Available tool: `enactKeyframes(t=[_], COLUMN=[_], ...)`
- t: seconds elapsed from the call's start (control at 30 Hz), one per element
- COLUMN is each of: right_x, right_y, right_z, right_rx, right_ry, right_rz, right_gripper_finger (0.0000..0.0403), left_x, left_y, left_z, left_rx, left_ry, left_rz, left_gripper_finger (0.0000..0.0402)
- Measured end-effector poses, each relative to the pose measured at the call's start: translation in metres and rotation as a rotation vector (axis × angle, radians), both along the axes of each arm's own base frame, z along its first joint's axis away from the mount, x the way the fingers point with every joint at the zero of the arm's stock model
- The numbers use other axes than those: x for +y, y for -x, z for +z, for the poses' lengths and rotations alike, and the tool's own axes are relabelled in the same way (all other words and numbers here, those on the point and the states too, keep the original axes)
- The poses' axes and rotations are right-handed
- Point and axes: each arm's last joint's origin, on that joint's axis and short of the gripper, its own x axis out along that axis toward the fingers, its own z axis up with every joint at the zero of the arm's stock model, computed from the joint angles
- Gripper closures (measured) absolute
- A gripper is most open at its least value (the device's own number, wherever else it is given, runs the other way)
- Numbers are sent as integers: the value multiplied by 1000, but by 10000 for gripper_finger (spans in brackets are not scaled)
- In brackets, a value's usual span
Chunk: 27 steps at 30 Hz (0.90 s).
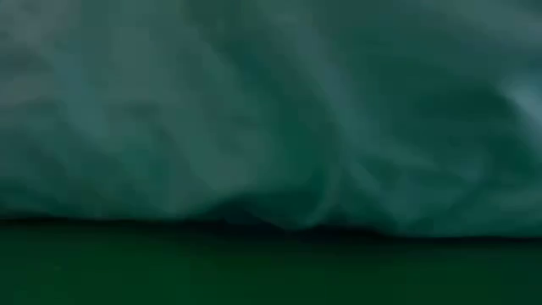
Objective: Fold laundry
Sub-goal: Fold the blue short
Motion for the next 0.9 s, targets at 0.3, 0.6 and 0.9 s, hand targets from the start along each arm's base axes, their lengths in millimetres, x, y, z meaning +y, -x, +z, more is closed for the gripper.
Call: enactKeyframes(t=[0.3, 0.6, 0.9], right_x=[-90, -156, -201], right_y=[-16, -33, -29], right_z=[30, -18, -75], right_rx=[9, 123, 187], right_ry=[-73, 18, 64], right_rz=[-317, -621, -862], right_gripper_finger=[391, 389, 389], left_x=[133, 213, 250], left_y=[21, 15, 8], left_z=[13, -48, -110], left_rx=[66, 122, -38], left_ry=[-228, -299, -386], left_rz=[27, 29, 110], left_gripper_finger=[401, 401, 401])
